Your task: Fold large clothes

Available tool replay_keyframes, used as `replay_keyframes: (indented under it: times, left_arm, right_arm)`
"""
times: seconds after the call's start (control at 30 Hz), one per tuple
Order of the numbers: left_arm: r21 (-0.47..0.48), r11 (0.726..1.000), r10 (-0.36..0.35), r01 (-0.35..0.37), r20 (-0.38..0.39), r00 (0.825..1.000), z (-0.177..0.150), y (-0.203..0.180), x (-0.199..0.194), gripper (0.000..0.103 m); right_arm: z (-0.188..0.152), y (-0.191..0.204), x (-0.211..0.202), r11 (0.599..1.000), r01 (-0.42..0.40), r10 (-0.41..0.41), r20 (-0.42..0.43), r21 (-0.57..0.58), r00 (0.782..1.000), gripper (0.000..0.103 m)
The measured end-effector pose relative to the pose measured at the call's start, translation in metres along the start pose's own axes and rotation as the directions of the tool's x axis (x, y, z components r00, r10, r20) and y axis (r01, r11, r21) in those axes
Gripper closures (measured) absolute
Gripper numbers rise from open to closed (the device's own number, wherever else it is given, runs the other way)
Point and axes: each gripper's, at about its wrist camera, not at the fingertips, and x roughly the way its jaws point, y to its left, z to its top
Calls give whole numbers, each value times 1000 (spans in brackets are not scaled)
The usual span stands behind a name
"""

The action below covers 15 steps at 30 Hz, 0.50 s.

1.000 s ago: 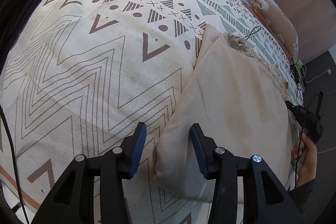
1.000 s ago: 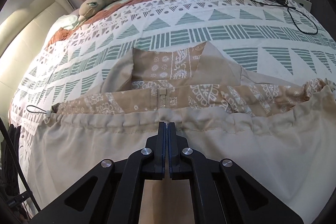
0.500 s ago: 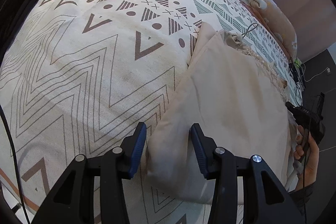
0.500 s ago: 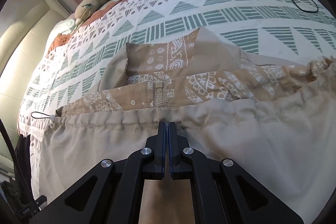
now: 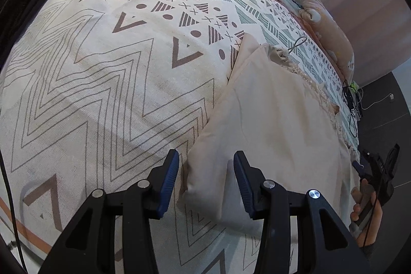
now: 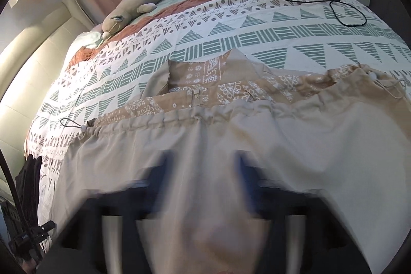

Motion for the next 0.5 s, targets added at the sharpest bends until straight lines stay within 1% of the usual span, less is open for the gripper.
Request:
replay_keyframes:
  times: [0.1, 0.27, 0.4, 0.5]
  left_arm:
    - [9, 1000, -11, 11, 10, 1000, -4, -2, -6, 58]
    - [20, 999, -35, 34, 16, 999, -11, -4, -12, 58]
    - [-13, 997, -71, 71, 20, 997, -12, 1, -16, 58]
    - [-38, 994, -100, 101, 22, 995, -15, 6, -19, 58]
  right_arm:
    - [-11, -2, -18, 1000, -7, 7, 8, -1, 1000, 0]
    - [-32, -18, -44, 998, -32, 32, 2, 46, 999, 0]
    - [-49, -25, -71, 996, -62, 61, 28, 58, 998, 0]
    - [-66, -25, -85, 994, -99, 97, 29, 52, 995, 0]
